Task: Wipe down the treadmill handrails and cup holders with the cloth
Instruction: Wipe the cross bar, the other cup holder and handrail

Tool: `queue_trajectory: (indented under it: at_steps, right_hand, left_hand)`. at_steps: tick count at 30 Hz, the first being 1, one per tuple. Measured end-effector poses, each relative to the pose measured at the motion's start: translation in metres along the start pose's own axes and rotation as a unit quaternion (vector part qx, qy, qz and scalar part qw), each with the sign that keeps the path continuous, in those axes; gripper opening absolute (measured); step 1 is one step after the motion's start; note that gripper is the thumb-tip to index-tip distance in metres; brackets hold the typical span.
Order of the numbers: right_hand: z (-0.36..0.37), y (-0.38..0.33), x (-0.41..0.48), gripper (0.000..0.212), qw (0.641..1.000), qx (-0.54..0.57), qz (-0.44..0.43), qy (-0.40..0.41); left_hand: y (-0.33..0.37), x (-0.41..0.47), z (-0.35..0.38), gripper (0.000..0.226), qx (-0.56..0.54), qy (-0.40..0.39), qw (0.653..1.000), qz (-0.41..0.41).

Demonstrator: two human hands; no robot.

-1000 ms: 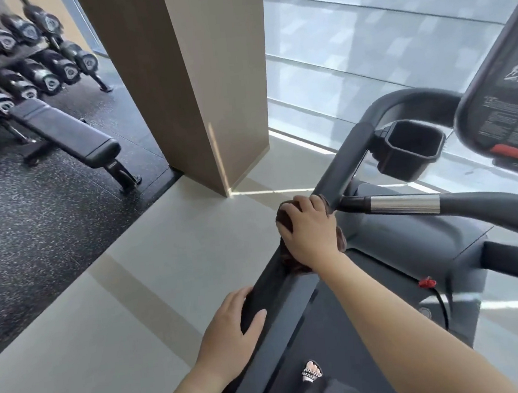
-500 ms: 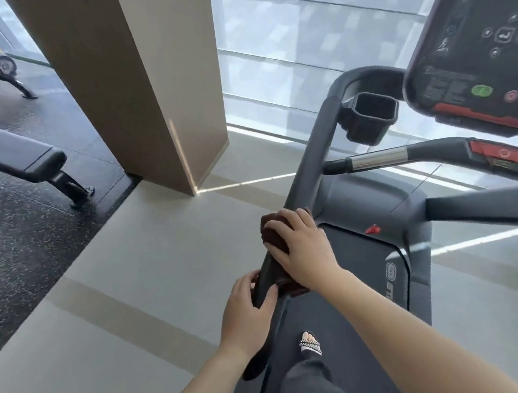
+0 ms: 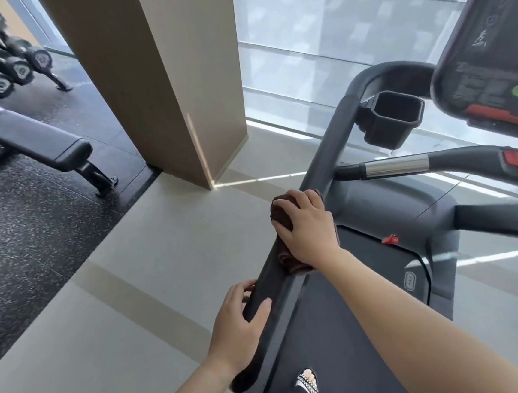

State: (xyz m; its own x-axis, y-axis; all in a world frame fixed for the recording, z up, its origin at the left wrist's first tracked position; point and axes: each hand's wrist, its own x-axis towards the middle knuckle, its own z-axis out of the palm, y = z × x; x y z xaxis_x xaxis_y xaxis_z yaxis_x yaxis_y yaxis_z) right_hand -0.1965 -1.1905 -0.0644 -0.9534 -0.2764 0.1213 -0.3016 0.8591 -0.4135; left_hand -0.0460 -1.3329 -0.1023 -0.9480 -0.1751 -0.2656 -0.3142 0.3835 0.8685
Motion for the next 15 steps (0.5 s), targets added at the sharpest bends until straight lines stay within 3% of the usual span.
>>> queue_trajectory:
  at_steps: [11,15]
  right_hand:
    - [0.008,-0.017,-0.040,0.050,1.000,0.002,-0.004,-0.005]
    - [0.014,-0.044,-0.082,0.047,1.000,0.011,-0.008,0.001]
  left_hand:
    - [-0.006,0.003,-0.013,0.019,-0.019,-0.034,0.999,-0.032]
    - [-0.015,-0.001,-0.054,0.019,0.041,-0.052,0.998,-0.024]
